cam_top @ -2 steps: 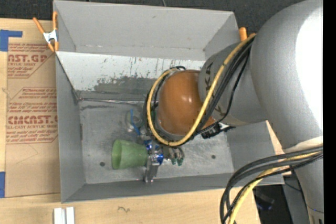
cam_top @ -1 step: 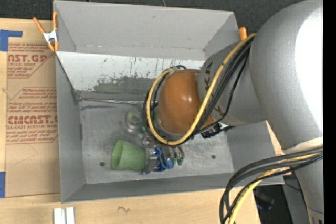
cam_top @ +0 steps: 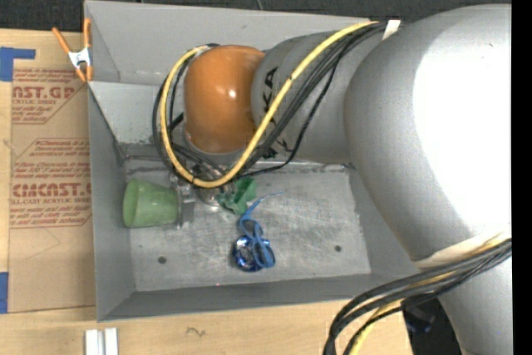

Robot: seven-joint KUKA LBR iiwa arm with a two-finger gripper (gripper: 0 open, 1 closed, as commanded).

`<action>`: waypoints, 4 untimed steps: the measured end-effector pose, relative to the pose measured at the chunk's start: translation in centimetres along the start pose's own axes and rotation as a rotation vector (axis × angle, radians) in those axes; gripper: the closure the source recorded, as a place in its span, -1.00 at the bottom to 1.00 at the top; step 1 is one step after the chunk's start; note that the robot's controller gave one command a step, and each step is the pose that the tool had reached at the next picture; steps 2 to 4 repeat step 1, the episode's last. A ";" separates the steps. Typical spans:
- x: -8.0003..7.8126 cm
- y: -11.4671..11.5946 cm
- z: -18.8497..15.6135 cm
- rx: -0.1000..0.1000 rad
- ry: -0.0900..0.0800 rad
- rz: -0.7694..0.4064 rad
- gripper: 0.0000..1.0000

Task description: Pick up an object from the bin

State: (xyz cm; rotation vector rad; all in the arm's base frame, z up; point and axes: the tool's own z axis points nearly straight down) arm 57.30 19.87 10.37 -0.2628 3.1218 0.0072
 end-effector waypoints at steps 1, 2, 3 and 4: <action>-0.7 1.2 -11.5 0.002 -0.002 -0.018 1.00; -0.7 1.2 -11.5 0.002 -0.002 -0.018 1.00; -0.7 1.2 -11.5 0.002 -0.002 -0.018 1.00; -0.7 1.2 -11.5 0.002 -0.002 -0.018 1.00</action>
Offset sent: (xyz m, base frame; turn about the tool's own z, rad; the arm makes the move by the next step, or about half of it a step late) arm 0.0017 0.0114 0.1097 -0.0174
